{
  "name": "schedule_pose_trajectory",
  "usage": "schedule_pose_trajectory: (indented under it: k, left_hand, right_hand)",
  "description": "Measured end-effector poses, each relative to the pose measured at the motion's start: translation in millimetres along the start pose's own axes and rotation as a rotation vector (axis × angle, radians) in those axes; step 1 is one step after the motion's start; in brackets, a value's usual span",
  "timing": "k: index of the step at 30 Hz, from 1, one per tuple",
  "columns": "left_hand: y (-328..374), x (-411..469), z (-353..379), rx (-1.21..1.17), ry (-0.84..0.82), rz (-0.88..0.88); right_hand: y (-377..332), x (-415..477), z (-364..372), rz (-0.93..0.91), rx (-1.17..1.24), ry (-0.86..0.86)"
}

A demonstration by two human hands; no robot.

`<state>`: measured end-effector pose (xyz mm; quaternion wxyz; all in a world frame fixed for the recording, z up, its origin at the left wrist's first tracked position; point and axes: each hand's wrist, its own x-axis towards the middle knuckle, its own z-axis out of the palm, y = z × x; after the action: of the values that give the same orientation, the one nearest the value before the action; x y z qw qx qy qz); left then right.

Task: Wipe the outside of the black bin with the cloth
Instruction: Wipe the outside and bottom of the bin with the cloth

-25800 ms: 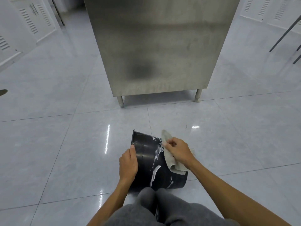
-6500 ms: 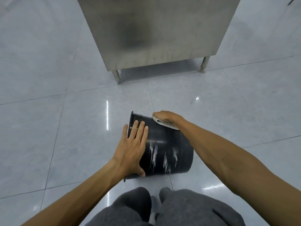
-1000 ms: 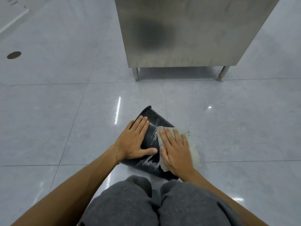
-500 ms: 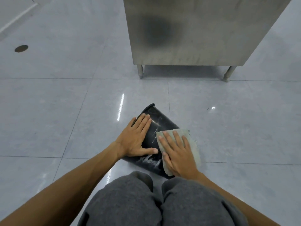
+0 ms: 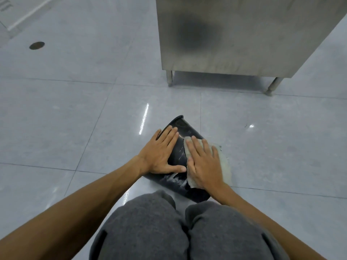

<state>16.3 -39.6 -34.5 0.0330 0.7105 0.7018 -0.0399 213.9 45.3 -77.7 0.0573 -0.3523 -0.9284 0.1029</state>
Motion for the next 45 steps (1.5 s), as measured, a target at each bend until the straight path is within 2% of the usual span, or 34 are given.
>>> schedule_pose_trajectory:
  k: [3,8,13,22,27,30,33,35,41,43,45]
  left_hand:
    - [-2,-4,4,-0.036,0.004,-0.013]
    - [0,-1,0,-0.067,0.003,-0.013]
    - [0,-4,1,-0.044,0.029,-0.019]
    - [-2,4,2,-0.029,0.037,-0.015]
    - [-10,-4,4,-0.004,0.054,0.067]
    - [-8,-8,0,0.016,0.048,0.075]
    - [-6,-7,-2,0.032,0.019,0.061]
    - [-7,-6,-2,0.041,-0.003,0.065]
    - [-9,2,1,0.058,-0.008,0.061]
    - [-8,8,-1,0.075,0.0,0.059]
    - [-7,11,-1,0.095,-0.01,0.061]
  right_hand:
    - [-4,31,-6,0.05,0.03,-0.036]
    - [7,-23,0,-0.013,0.048,-0.021]
    - [2,34,-9,0.181,0.139,-0.048]
    - [9,42,-13,0.073,0.163,-0.023]
    - [6,6,-5,-0.098,0.089,-0.046]
    - [15,-10,-3,-0.055,0.117,-0.041]
    - [12,15,-4,0.084,0.172,-0.026]
    - [5,35,-6,0.11,0.205,-0.026]
    - [3,0,0,-0.117,0.037,-0.056]
    - [12,-21,1,-0.141,0.031,-0.042]
    - [20,-22,2,-0.089,0.055,-0.042]
